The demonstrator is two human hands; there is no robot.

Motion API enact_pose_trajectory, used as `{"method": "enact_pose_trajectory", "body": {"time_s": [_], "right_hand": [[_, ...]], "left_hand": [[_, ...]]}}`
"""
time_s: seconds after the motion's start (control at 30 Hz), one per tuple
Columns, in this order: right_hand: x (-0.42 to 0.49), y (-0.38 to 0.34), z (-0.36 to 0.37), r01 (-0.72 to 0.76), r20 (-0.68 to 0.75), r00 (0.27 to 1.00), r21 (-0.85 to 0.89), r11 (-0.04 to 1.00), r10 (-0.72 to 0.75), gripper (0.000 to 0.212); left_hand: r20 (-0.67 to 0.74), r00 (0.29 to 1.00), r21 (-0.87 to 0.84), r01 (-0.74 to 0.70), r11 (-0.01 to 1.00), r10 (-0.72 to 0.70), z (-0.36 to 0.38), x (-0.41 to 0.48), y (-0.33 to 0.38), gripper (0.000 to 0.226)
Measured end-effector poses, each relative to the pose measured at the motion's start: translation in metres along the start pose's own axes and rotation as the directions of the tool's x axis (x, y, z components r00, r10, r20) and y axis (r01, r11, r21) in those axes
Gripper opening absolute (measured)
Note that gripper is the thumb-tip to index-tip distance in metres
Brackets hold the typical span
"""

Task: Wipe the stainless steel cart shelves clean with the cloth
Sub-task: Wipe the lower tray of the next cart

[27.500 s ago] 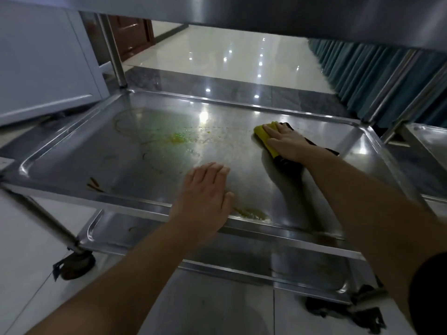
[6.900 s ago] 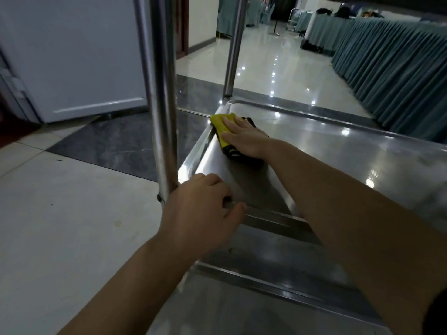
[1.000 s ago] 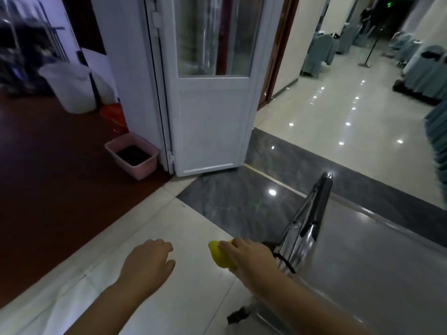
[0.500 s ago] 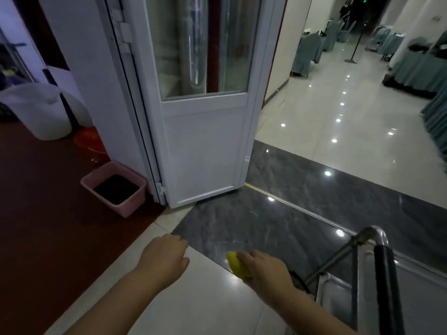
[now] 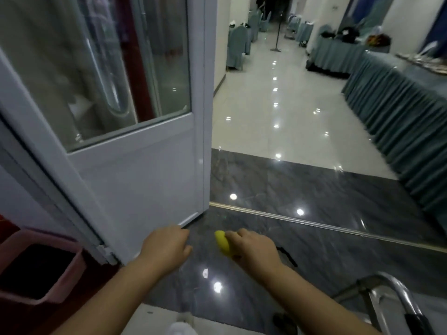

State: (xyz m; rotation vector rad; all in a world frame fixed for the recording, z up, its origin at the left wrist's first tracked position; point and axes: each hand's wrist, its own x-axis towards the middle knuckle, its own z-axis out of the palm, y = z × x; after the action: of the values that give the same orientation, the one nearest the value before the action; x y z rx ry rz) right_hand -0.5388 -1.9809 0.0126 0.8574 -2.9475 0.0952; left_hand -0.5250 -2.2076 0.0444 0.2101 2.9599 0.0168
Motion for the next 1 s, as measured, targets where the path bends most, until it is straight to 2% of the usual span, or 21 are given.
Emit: {"method": "enact_pose_trajectory", "body": {"time_s": [0.17, 0.3, 0.37, 0.47, 0.53, 0.63, 0.77, 0.87, 1.0], "right_hand": [[0.074, 0.045, -0.001, -0.151, -0.073, 0.986, -0.028, 0.988, 0.148, 0.061], [0.101, 0.089, -0.005, -0.288, -0.159, 0.947, -0.031, 0.957, 0.280, 0.041], [0.101, 0.112, -0.004, -0.352, -0.207, 0.918, -0.029, 0.936, 0.339, 0.045], [0.097, 0.153, -0.002, -0.434, -0.225, 0.882, -0.041, 0.900, 0.414, 0.047], [0.097, 0.187, -0.002, -0.481, -0.226, 0.858, -0.037, 0.876, 0.461, 0.048], [0.096, 0.242, -0.001, -0.535, -0.208, 0.831, -0.044, 0.844, 0.516, 0.054], [0.090, 0.330, -0.001, -0.599, -0.178, 0.788, 0.000, 0.801, 0.590, 0.088], [0.082, 0.401, -0.009, -0.631, -0.182, 0.754, 0.069, 0.773, 0.631, 0.092], [0.064, 0.475, -0.021, -0.710, -0.203, 0.662, 0.138, 0.690, 0.722, 0.095]], "left_hand": [[0.003, 0.990, -0.046, -0.142, 0.989, 0.142, -0.020, 0.131, 0.000, 0.031], [0.021, 0.966, -0.075, -0.256, 0.964, 0.258, -0.041, 0.220, 0.036, 0.036], [0.036, 0.952, -0.156, -0.295, 0.943, 0.304, -0.049, 0.255, 0.062, 0.043], [0.181, 0.912, -0.338, -0.294, 0.894, 0.369, -0.052, 0.309, 0.110, 0.046], [0.310, 0.849, -0.386, -0.300, 0.872, 0.429, -0.052, 0.344, 0.145, 0.046], [0.418, 0.777, -0.434, -0.285, 0.855, 0.471, -0.055, 0.392, 0.202, 0.038], [0.374, 0.777, -0.467, -0.313, 0.827, 0.506, -0.073, 0.456, 0.287, 0.040], [0.283, 0.748, -0.430, -0.460, 0.777, 0.600, -0.093, 0.498, 0.359, 0.038], [0.164, 0.729, -0.504, -0.518, 0.691, 0.665, -0.110, 0.536, 0.446, 0.021]]}}
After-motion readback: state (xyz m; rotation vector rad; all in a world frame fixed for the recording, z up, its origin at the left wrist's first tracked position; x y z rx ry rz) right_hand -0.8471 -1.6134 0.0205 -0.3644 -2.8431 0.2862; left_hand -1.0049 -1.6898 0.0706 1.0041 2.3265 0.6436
